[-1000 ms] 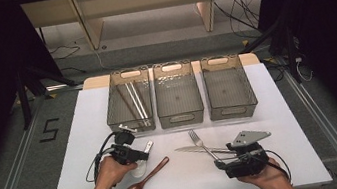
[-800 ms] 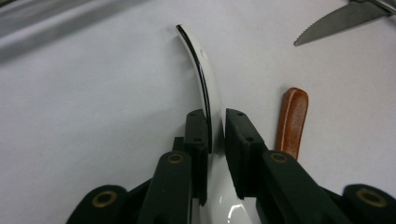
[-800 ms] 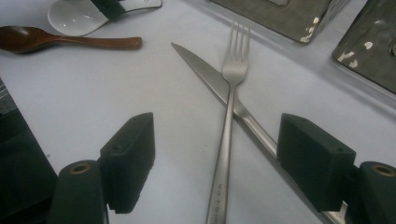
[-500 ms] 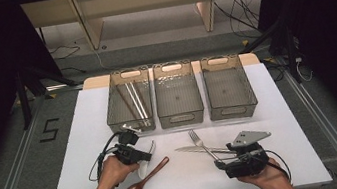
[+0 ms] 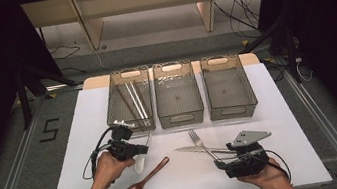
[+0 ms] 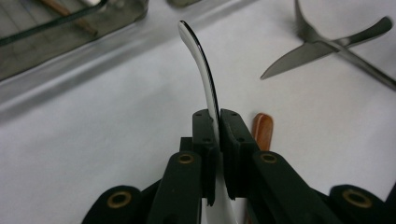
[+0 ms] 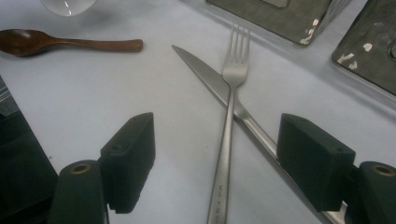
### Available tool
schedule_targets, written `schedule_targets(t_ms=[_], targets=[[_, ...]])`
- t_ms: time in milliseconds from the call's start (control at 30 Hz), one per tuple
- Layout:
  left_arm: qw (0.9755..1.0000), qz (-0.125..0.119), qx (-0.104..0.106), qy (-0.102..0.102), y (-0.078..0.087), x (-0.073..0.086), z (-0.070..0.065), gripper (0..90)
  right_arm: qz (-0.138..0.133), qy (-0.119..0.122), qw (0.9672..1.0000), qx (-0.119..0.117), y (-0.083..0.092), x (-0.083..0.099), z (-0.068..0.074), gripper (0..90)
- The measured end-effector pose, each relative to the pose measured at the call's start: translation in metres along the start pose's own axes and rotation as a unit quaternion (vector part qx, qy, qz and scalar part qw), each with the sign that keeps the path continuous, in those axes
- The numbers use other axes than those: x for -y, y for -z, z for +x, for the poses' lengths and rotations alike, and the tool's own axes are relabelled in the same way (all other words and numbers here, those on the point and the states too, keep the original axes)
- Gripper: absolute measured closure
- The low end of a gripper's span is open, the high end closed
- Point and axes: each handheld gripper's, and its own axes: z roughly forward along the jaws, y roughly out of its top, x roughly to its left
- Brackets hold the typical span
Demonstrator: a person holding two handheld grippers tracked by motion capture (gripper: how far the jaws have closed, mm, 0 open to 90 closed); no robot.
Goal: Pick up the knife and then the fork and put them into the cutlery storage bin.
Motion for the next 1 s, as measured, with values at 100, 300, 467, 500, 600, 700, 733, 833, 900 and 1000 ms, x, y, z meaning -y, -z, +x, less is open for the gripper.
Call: schedule_targets(t_ms=[100, 300, 467, 500, 600, 700, 733, 833, 900, 1000], targets=[[1.0, -0.007, 0.002, -0.004, 0.003, -0.003, -0.003, 84.8, 0.0, 0.0, 1.0, -0.001, 0.0, 0.0, 0.0, 28.9], [0.9992, -0.036, 0.012, -0.011, 0.012, -0.014, -0.011, 84.7, -0.002, 0.0, 1.0, 0.0, 0.0, 0.0, 0.0, 28.9], [0.998, -0.058, 0.018, -0.018, 0.016, -0.028, -0.016, 84.7, -0.005, -0.001, 1.0, -0.001, 0.0, -0.001, 0.0, 28.9], [0.998, -0.058, 0.018, -0.018, 0.016, -0.028, -0.016, 84.7, -0.005, -0.001, 1.0, -0.001, 0.001, -0.001, 0.0, 28.9], [0.9971, -0.07, 0.021, -0.021, 0.017, -0.038, -0.018, 84.7, -0.007, -0.001, 1.0, -0.001, 0.001, -0.001, 0.0, 29.0], [0.9965, -0.077, 0.023, -0.022, 0.018, -0.044, -0.019, 84.7, -0.007, 0.0, 1.0, -0.001, 0.001, -0.001, 0.0, 28.9], [0.9958, -0.086, 0.024, -0.022, 0.019, -0.05, -0.019, 84.6, -0.008, 0.0, 1.0, 0.0, 0.001, -0.001, 0.0, 28.9], [0.995, -0.095, 0.025, -0.019, 0.019, -0.056, -0.019, 84.6, -0.008, -0.001, 1.0, -0.001, 0.002, -0.001, 0.0, 29.0], [0.9946, -0.098, 0.024, -0.021, 0.018, -0.063, -0.02, 84.6, -0.008, -0.001, 1.0, -0.001, 0.002, -0.001, 0.0, 28.9], [0.9941, -0.104, 0.02, -0.023, 0.014, -0.077, -0.021, 84.6, -0.008, 0.0, 1.0, 0.0, 0.002, -0.001, 0.0, 28.9]])
